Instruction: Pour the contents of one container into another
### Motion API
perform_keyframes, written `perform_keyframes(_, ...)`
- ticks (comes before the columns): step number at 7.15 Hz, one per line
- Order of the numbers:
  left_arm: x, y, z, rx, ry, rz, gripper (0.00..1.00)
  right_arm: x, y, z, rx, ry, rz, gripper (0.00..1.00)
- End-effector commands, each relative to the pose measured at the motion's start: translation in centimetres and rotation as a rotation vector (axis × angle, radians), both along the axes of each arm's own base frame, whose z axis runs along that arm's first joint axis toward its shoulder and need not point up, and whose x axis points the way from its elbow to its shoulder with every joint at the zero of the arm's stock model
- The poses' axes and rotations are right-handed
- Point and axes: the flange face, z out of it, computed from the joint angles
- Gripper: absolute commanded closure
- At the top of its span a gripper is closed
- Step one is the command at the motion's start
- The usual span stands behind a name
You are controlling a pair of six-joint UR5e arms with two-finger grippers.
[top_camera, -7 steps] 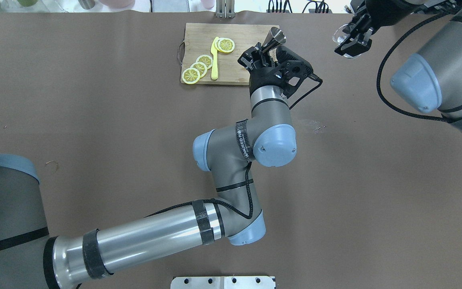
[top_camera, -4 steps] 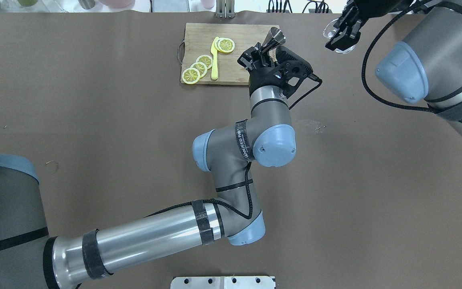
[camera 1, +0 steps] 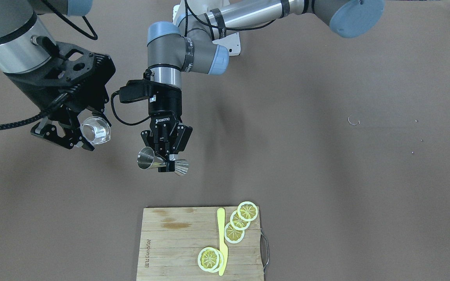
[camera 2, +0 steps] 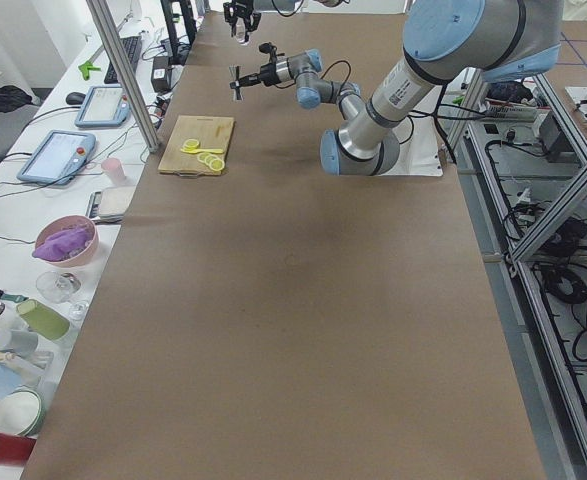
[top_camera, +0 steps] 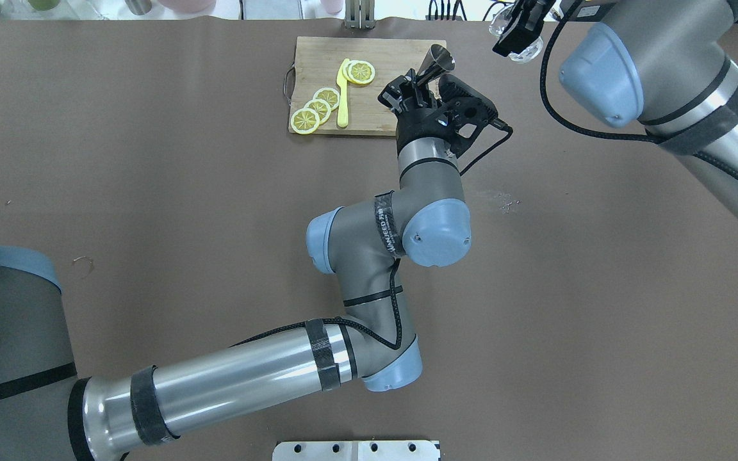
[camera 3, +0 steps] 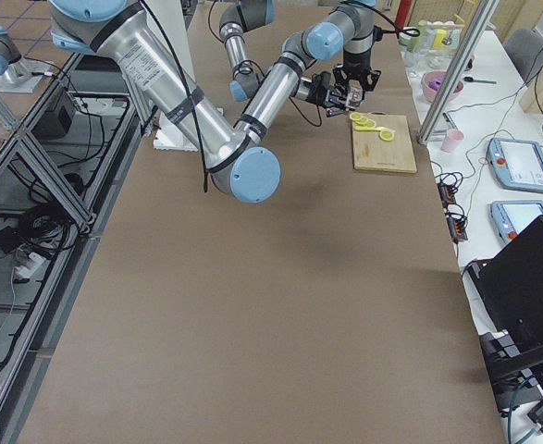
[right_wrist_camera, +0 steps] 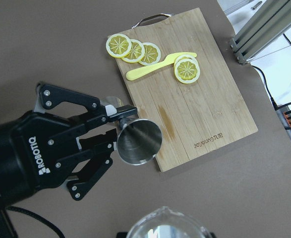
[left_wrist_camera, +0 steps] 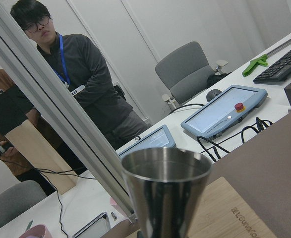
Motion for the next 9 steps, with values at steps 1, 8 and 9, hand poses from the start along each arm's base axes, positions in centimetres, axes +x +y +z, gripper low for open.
perform_keyframes(1,0.0,0.0,0.0,0.001,-0.001,-0.001,1.00,-0.7,-1.5,-1.1,-0.004,0.014,0.009,1.00)
perform_keyframes(8,-0.1,0.2,-0.1,0.006,0.000,-0.011,1.00,-4.0,-1.7,-1.1,-0.016,0.092,-0.010,1.00)
perform_keyframes(9,0.0,0.2,0.0,0.005,-0.001,-0.010,1.00,-4.5,-1.5,-1.1,-0.004,0.101,-0.018,1.00)
